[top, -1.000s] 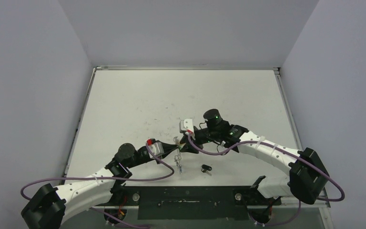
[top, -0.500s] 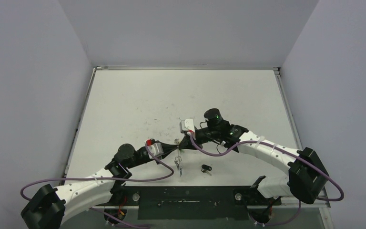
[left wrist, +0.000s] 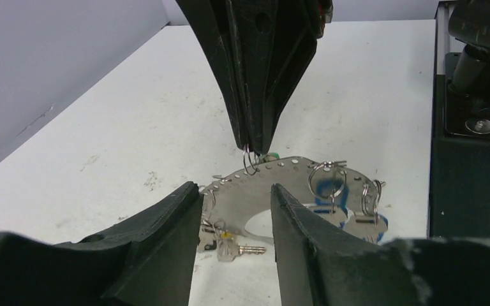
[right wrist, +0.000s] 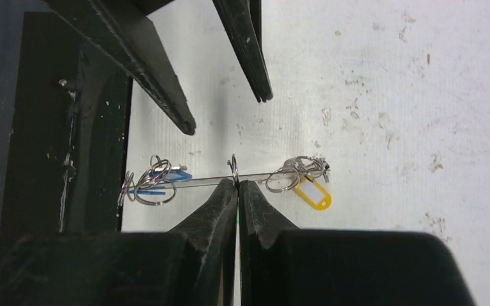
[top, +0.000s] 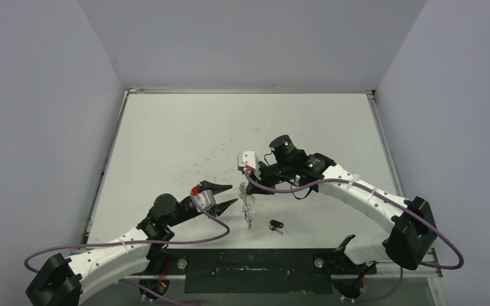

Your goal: Put the keys on the keyring

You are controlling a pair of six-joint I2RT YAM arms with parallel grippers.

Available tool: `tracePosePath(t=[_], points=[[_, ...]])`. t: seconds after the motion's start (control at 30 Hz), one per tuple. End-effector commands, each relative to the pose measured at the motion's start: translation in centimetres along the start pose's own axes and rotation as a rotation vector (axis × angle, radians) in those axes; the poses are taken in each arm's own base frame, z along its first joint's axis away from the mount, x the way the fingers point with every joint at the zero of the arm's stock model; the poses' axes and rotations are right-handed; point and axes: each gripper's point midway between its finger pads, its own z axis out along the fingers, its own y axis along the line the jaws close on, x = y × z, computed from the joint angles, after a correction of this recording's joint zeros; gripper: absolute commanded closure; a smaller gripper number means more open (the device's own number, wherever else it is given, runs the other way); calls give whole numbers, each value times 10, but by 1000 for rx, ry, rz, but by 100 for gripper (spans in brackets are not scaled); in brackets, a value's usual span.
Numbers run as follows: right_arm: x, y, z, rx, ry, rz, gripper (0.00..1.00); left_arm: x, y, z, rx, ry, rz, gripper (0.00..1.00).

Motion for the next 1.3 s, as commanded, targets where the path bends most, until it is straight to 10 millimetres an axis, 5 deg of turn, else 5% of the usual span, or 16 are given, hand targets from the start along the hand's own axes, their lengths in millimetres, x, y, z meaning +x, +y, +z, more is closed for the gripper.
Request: tracePosePath(t=[0.0, 0.27, 0.63, 1.1, 1.27], points=[[11, -3, -15, 26, 170, 26, 100, -12, 14, 0, -56, 17, 27, 56], [15, 2, -9, 57, 409, -13, 100, -1, 15, -3, -47, 119, 39, 52], [0, -6, 11, 67, 419, 52, 100, 7, 1, 7, 33, 104, 9, 50], [-2, -4, 18, 54, 393, 61, 100, 9, -3, 22, 75, 68, -18, 73], [-2, -4, 19, 58, 386, 65, 100, 7, -5, 25, 84, 55, -23, 74]])
